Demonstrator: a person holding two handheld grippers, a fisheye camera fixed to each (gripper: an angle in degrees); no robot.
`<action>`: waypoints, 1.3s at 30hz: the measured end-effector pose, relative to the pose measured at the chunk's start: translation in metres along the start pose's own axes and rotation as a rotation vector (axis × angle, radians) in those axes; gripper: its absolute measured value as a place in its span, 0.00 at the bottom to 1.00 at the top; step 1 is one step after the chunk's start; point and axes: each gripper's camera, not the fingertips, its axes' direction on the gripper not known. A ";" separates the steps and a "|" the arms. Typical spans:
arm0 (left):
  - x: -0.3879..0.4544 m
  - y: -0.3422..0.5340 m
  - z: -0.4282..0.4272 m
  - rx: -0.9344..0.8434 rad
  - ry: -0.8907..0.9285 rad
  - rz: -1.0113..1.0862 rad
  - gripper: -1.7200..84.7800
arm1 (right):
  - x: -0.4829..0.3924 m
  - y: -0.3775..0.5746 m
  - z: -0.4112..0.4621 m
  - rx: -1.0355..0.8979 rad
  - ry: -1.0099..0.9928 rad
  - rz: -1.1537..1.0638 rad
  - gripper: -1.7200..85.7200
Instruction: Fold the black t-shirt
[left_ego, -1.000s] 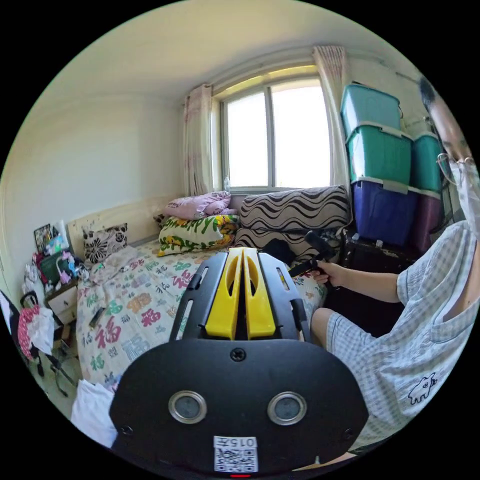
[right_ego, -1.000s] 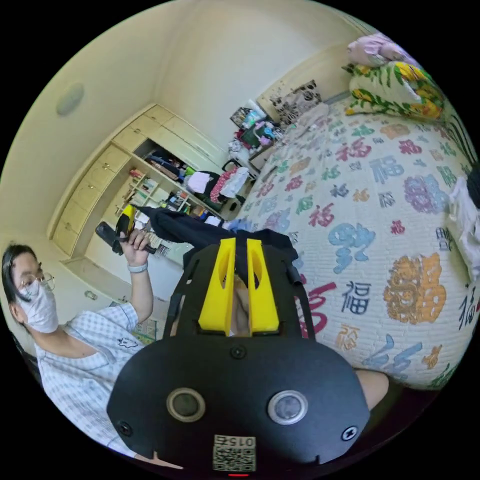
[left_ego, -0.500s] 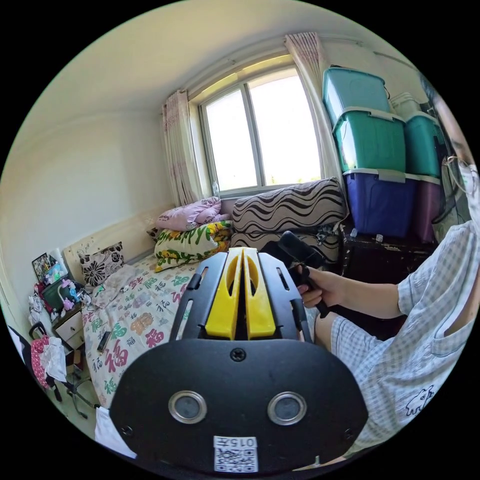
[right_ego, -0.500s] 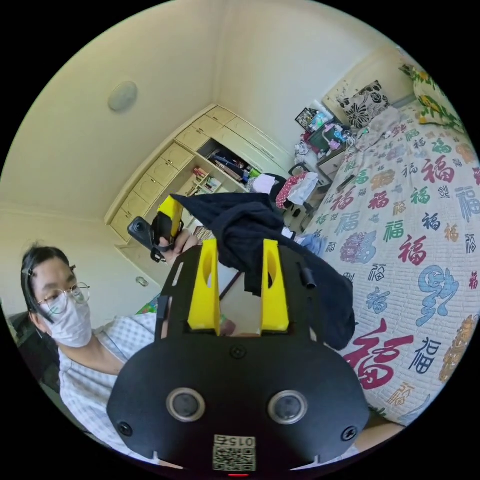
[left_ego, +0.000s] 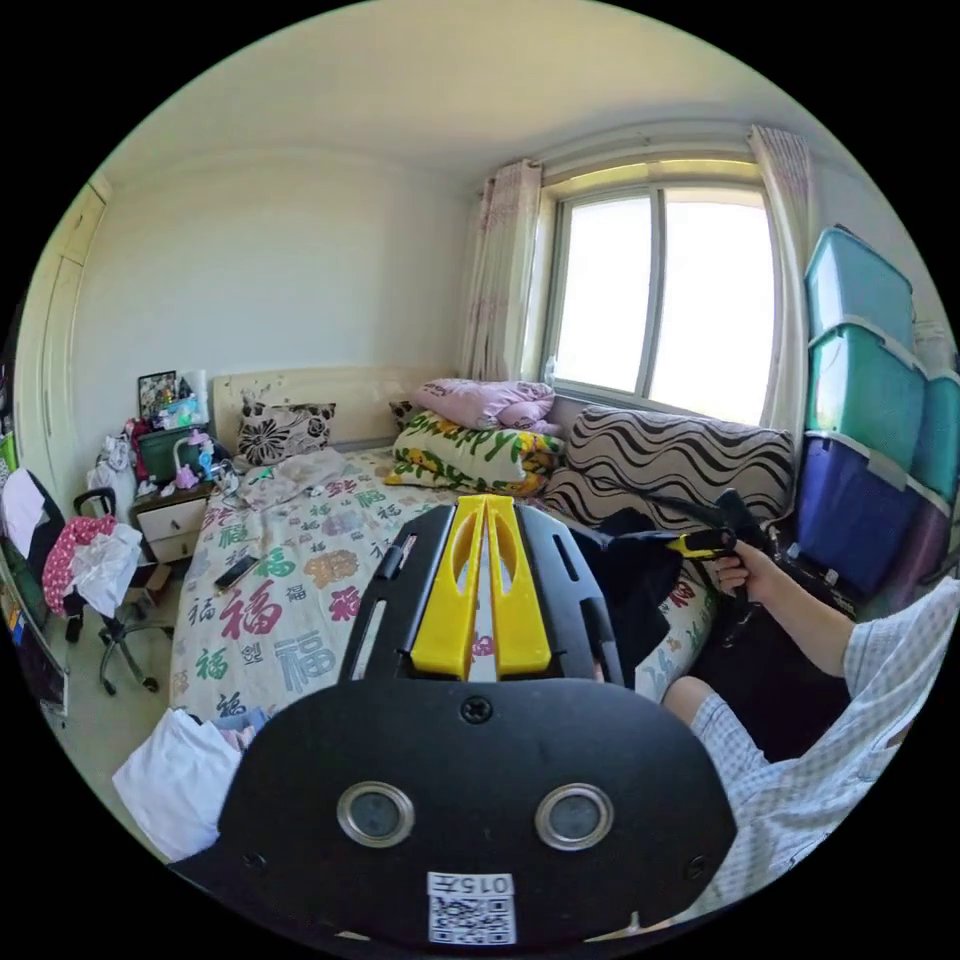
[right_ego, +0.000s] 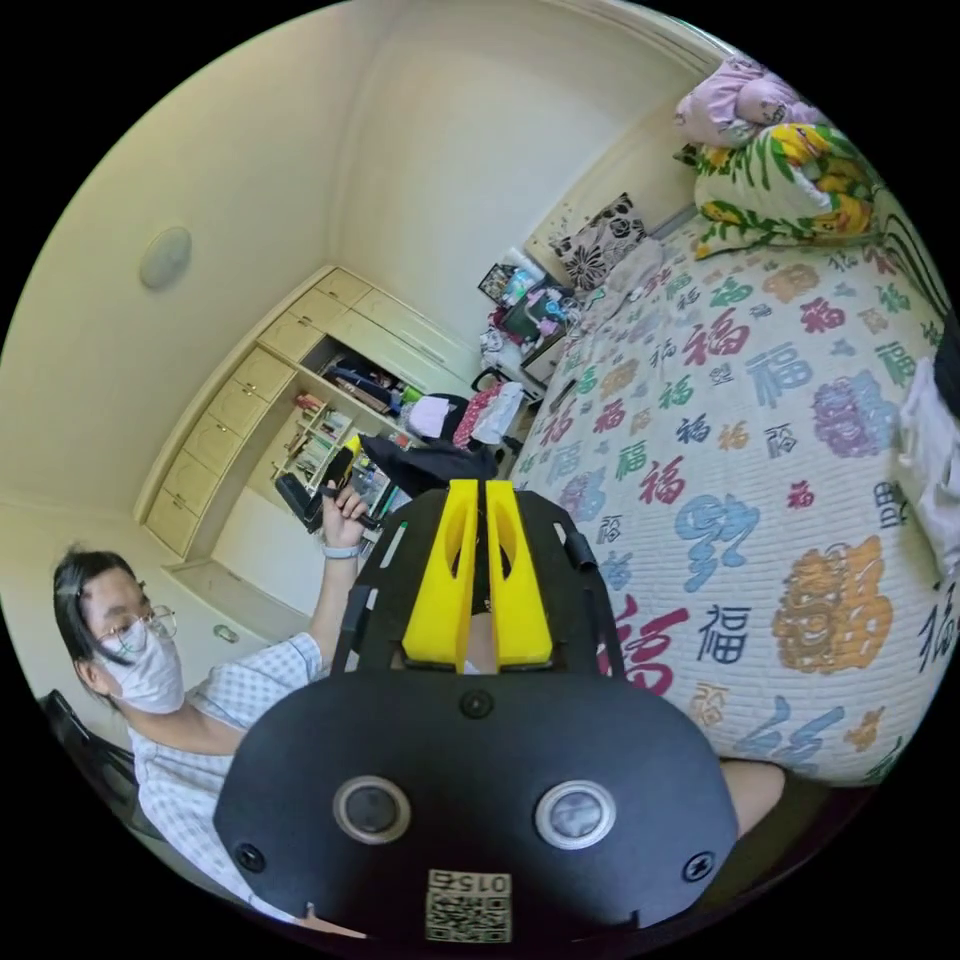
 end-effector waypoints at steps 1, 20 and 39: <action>-0.016 -0.008 0.003 -0.017 -0.042 -0.014 0.01 | -0.004 -0.012 -0.003 -0.006 0.022 -0.015 0.02; -0.086 0.012 0.033 -0.029 -0.024 0.082 0.09 | -0.112 -0.097 0.059 -0.259 0.392 -0.395 0.02; -0.141 0.008 0.193 -0.150 0.152 0.081 0.03 | -0.042 -0.203 0.000 -0.020 0.217 -0.219 0.02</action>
